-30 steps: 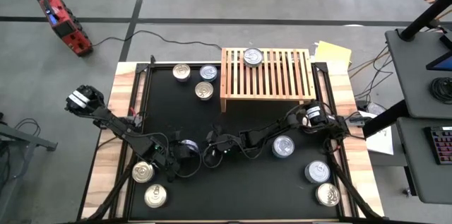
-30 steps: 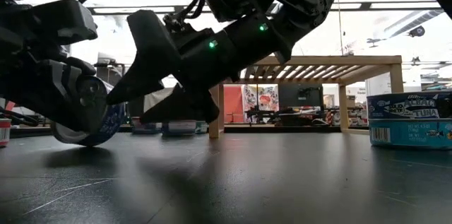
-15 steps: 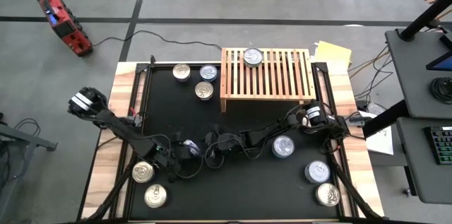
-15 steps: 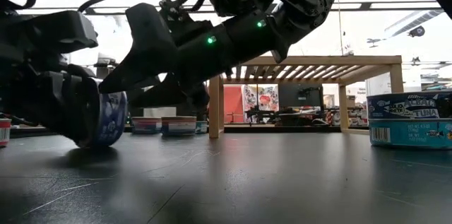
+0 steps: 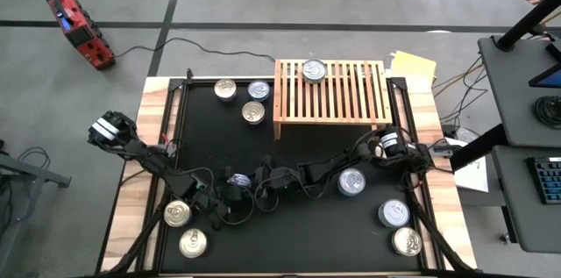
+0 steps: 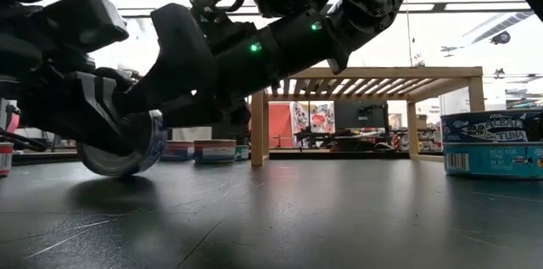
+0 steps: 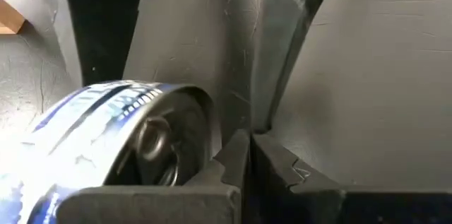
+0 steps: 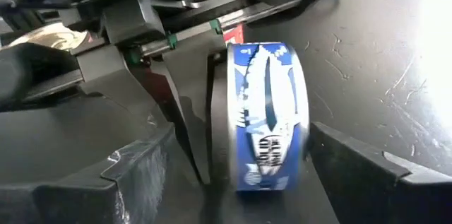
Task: Stack canned seafood by type on shelf
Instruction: Put the blue tuna can on the shelf
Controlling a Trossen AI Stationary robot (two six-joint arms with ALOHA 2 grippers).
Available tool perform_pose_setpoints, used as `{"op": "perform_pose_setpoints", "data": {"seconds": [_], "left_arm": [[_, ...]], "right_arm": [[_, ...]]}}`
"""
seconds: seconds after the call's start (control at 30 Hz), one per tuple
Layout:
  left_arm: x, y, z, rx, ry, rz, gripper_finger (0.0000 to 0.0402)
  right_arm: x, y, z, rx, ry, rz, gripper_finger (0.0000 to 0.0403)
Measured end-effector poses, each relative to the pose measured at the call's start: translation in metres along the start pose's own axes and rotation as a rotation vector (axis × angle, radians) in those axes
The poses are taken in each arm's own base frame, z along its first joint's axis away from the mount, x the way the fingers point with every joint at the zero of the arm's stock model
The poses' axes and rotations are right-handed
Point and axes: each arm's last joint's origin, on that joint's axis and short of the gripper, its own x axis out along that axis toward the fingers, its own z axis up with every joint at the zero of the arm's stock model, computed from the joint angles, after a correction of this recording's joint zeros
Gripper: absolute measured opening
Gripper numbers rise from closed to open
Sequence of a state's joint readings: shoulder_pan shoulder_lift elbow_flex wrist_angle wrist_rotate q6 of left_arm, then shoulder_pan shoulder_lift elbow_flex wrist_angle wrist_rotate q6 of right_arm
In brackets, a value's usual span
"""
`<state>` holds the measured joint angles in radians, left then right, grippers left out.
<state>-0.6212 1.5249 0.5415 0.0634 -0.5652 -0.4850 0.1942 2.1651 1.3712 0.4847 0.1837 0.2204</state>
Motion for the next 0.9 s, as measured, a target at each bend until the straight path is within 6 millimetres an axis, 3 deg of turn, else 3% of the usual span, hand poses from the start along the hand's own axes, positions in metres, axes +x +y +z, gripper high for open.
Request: {"op": "perform_pose_setpoints", "data": {"seconds": [0.67,0.9], "left_arm": [[0.0,0.0,0.0,0.004,0.001,-0.006,0.0001],[0.0,0.0,-0.001,0.007,0.016,-0.022,0.0001]], "right_arm": [[0.001,-0.006,0.001,-0.078,-0.007,-0.039,0.0285],[0.015,-0.008,-0.017,-0.087,0.007,-0.042,0.0278]]}}
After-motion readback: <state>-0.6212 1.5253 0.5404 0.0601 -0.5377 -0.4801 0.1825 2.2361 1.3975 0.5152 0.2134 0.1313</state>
